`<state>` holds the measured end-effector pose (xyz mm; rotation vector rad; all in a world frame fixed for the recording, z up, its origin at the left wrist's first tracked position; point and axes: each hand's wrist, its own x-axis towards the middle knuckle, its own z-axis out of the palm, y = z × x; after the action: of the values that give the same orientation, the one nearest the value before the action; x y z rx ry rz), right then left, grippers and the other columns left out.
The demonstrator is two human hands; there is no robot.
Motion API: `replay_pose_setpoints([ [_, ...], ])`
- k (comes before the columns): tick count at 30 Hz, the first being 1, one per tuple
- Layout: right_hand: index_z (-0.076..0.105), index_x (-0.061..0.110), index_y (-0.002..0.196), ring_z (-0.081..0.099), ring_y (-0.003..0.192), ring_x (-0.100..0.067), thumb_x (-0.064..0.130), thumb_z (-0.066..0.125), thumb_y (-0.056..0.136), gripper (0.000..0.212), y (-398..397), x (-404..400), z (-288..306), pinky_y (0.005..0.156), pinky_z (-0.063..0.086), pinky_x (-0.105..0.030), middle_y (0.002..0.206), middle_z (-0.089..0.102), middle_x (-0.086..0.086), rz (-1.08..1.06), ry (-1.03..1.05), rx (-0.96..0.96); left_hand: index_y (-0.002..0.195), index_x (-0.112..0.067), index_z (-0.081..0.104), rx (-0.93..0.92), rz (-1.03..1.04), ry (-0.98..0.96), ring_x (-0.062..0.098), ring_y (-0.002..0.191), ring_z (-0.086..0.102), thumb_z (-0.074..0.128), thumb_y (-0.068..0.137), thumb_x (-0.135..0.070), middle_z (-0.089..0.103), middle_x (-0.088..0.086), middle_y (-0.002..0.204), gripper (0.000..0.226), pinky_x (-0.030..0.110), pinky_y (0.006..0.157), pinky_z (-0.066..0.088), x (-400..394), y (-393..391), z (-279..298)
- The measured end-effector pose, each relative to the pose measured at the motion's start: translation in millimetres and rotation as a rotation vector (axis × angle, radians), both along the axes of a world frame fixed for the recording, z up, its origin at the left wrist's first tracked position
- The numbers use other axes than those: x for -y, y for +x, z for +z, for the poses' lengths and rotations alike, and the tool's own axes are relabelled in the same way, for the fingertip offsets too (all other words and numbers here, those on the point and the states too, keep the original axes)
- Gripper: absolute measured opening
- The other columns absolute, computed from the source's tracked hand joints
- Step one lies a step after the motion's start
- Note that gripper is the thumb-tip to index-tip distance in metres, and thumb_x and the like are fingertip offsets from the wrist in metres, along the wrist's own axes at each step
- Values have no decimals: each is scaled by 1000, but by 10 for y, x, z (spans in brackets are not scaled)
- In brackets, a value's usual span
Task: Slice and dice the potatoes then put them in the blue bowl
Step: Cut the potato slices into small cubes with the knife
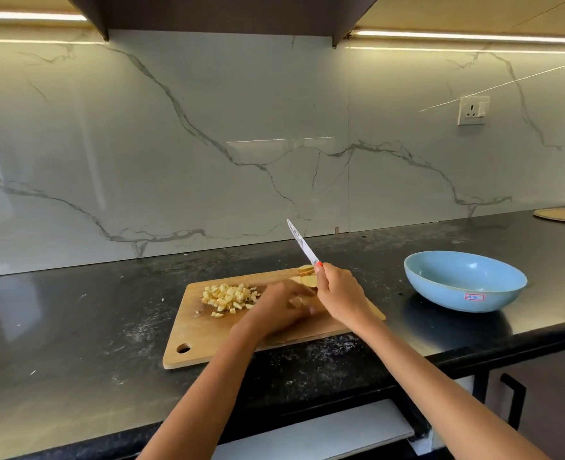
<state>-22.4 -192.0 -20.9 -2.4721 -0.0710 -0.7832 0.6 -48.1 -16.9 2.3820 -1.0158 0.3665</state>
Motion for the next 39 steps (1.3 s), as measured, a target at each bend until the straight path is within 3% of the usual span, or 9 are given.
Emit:
replay_pose_setpoints([
  [5,45,13,76,39,45,-6,23,31,102,32,364,-48,85,44,22,-20,53,41,7,56,116,174,105,-14,59,116,0,183,12,90,45,50,94,-28,55,0,102,20,25,84,38,-1,131,-64],
  [9,50,9,79,42,45,-12,22,32,102,32,630,15,26,43,26,-21,56,48,1,61,137,226,111,-18,53,184,220,389,15,100,48,37,97,-37,55,0,111,28,31,90,35,-215,324,-26],
  [12,49,11,77,41,45,-13,27,30,102,35,768,105,9,44,28,-24,54,42,4,13,196,258,103,-22,56,188,390,313,12,100,53,44,95,-37,61,-5,109,21,32,90,31,-446,442,54],
  [17,49,12,77,50,59,-22,25,31,102,34,837,153,-29,54,40,-35,61,47,-2,-16,271,277,108,-20,62,110,524,92,19,102,57,41,96,-15,66,-1,104,24,34,88,29,-614,518,157],
  [21,49,13,79,43,51,-9,24,30,102,32,782,155,-26,50,31,-22,57,41,8,1,252,285,97,-23,66,-56,243,-79,8,87,60,63,87,-19,66,-10,88,11,34,86,46,-661,442,166],
  [24,47,13,78,40,49,-4,22,31,102,31,715,183,-15,47,26,-19,56,41,8,-15,290,298,89,-25,69,-225,150,-33,0,88,55,78,72,-25,63,-14,90,20,22,78,44,-647,314,168],
  [28,47,13,78,40,48,-4,24,30,103,32,653,187,-14,47,26,-19,55,41,7,-33,328,301,86,-29,71,-82,302,26,12,100,58,71,80,-20,67,-7,101,11,41,97,41,-613,302,120],
  [34,49,12,81,42,52,-3,25,30,103,32,619,203,0,48,29,-17,58,42,8,-68,385,295,102,-22,69,132,512,-22,17,109,56,38,94,-2,66,-5,113,37,36,92,30,-497,330,73],
  [39,53,7,83,44,54,-3,27,29,102,37,660,201,-4,50,32,-18,60,43,8,-86,438,287,112,-19,64,130,391,-35,13,97,60,50,93,-18,67,-2,108,23,38,92,44,-166,423,26],
])
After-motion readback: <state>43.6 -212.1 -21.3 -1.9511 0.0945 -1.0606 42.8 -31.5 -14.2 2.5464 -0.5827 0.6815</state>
